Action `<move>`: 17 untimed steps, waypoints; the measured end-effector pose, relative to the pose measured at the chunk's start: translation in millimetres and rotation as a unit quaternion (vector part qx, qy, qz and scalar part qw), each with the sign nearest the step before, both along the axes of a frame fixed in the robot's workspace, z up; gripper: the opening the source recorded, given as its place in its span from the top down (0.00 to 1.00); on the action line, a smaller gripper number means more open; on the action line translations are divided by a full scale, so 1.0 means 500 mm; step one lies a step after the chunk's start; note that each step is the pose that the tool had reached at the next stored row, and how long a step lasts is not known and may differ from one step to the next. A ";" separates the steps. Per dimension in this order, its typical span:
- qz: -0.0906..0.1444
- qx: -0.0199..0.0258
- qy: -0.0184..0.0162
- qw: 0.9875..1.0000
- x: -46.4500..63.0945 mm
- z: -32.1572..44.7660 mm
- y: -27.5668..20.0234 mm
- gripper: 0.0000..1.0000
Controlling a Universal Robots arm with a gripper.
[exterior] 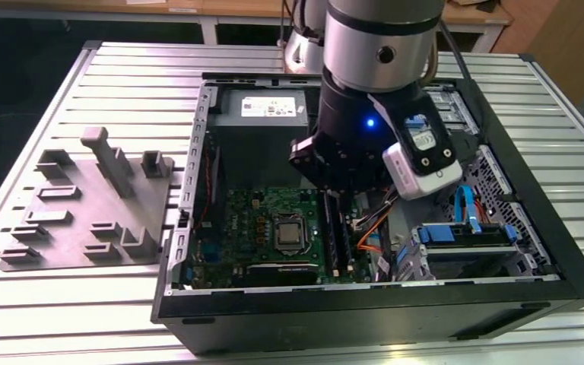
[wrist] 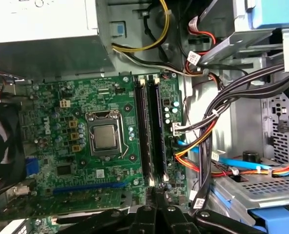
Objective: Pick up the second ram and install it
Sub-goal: 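Press down the second ram until it locks into place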
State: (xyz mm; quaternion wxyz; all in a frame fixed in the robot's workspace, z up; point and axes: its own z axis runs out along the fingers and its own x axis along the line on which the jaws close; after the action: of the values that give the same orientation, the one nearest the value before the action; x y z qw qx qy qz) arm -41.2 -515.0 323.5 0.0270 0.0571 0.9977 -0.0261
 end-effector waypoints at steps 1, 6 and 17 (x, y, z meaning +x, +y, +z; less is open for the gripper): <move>0.000 0.000 0.000 1.000 0.000 -0.004 -0.0001 0.90; 0.000 0.000 0.000 1.000 0.000 -0.022 -0.0009 0.90; 0.000 0.000 0.000 1.000 0.001 -0.062 -0.0026 0.90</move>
State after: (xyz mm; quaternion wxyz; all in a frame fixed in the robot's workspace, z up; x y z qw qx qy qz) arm -40.9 -516.3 292.6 0.0270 0.0570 0.9977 -0.0259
